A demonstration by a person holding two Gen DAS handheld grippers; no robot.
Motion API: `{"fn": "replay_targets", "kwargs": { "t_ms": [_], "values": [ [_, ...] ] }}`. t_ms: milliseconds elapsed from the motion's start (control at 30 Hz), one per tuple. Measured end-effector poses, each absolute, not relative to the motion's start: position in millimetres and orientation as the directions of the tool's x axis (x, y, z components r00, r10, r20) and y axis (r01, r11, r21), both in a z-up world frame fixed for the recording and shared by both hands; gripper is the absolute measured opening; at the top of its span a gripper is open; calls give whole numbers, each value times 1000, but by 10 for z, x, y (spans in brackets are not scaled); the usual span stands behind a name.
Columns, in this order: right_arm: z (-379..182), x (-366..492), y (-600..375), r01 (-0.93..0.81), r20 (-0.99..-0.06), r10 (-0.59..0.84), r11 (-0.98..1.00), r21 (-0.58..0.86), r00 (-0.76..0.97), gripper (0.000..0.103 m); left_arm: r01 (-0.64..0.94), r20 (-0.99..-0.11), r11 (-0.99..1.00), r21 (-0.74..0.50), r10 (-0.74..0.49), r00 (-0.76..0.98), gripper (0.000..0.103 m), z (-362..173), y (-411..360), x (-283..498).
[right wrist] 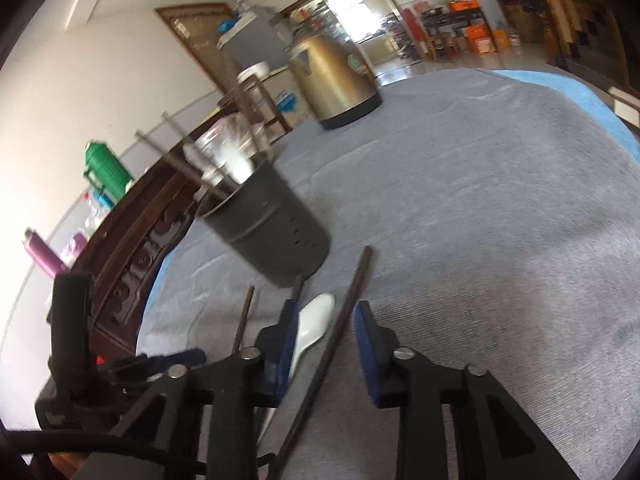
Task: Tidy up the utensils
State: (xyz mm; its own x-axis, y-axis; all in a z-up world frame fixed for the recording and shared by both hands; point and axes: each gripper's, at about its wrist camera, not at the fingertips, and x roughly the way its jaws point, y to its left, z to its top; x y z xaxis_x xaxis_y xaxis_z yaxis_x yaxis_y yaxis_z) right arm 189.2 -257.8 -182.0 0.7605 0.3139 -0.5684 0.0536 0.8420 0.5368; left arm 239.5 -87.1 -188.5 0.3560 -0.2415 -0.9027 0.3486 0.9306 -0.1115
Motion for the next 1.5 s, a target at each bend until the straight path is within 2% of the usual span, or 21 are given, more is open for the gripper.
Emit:
{"fn": "replay_targets", "kwargs": {
  "t_ms": [233, 367, 500, 767, 1100, 1300, 1500],
  "values": [
    [-1832, 2004, -2279, 37, -632, 355, 853, 520, 688, 23, 324, -896, 936, -141, -260, 359, 64, -1860, -662, 2363],
    [-1743, 1939, -2255, 39, -616, 306, 876, 481, 726, 23, 320, -892, 935, -154, -271, 362, 64, -1850, -575, 2301],
    [-1731, 1955, -2206, 15, -611, 339, 866, 499, 715, 23, 315, -889, 934, -170, -283, 359, 64, -1822, -411, 2246],
    [-1909, 2022, -2146, 34, -660, 378, 852, 522, 650, 23, 313, -889, 932, -180, -290, 355, 64, -1778, -396, 2152],
    [-1560, 1847, -2459, 33, -620, 306, 880, 474, 722, 23, 316, -890, 931, -185, -295, 349, 64, -1833, -384, 2122],
    [-1561, 1844, -2537, 13, -610, 391, 835, 550, 690, 24, 313, -891, 930, -194, -301, 340, 64, -1831, -382, 2103],
    [-1708, 1938, -2408, 46, -626, 391, 824, 565, 675, 24, 330, -886, 932, -152, -277, 372, 64, -1776, -400, 2032]
  ]
}}
